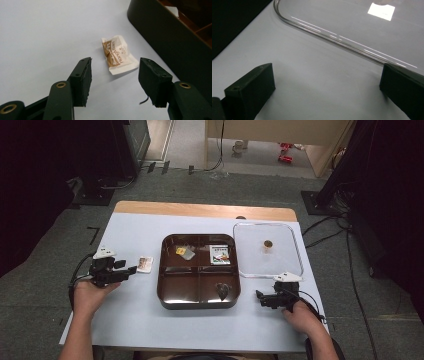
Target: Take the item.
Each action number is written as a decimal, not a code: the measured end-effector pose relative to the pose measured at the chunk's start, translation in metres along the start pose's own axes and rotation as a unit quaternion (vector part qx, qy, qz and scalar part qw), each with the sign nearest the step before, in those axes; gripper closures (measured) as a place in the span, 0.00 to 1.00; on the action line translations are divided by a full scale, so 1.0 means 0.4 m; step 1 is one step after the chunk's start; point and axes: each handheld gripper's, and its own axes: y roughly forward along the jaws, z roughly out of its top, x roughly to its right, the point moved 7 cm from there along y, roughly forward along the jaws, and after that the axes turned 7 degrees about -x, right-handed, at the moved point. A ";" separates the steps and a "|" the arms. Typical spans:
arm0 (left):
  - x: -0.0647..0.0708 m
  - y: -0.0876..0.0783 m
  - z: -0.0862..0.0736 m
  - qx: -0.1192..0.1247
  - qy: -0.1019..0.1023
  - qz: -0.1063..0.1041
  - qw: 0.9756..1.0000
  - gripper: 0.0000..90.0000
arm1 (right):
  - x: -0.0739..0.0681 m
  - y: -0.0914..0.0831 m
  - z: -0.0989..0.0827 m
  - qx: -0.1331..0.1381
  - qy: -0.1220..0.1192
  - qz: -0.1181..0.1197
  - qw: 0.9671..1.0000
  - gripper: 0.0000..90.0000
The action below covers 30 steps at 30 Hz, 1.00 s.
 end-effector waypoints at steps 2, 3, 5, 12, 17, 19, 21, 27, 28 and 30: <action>-0.004 0.001 -0.013 -0.002 0.005 0.005 1.000 0.50 | 0.000 0.000 0.000 0.000 -0.001 0.000 1.000 0.00; -0.006 0.002 -0.021 -0.004 0.009 0.011 1.000 0.50 | 0.000 0.000 0.000 0.000 -0.001 0.000 1.000 0.00; -0.008 0.000 -0.031 0.001 0.016 0.012 1.000 0.49 | 0.000 0.000 0.000 -0.001 -0.001 0.000 1.000 0.00; -0.007 0.006 -0.062 -0.003 0.023 0.010 1.000 0.48 | 0.000 0.000 0.000 -0.001 -0.001 0.000 1.000 0.00; -0.005 0.030 -0.079 -0.027 0.042 0.014 0.999 0.46 | 0.000 0.000 0.000 -0.001 -0.001 0.000 1.000 0.00; -0.010 0.041 -0.088 -0.035 0.045 0.013 0.998 0.46 | 0.000 0.000 0.000 -0.001 -0.001 0.000 1.000 0.00; -0.011 0.041 -0.089 -0.032 0.050 0.013 0.998 0.46 | 0.000 0.000 0.000 -0.001 -0.001 0.000 1.000 0.00; 0.014 0.055 -0.102 0.000 0.041 0.033 0.999 0.28 | 0.000 0.000 0.000 -0.001 -0.001 0.000 1.000 0.00; 0.015 0.055 -0.103 0.004 0.043 0.035 0.998 0.28 | 0.000 0.000 0.000 -0.001 -0.001 0.000 1.000 0.00; 0.014 0.055 -0.104 0.004 0.042 0.034 0.999 0.28 | 0.000 0.000 0.000 -0.001 -0.001 0.000 1.000 0.00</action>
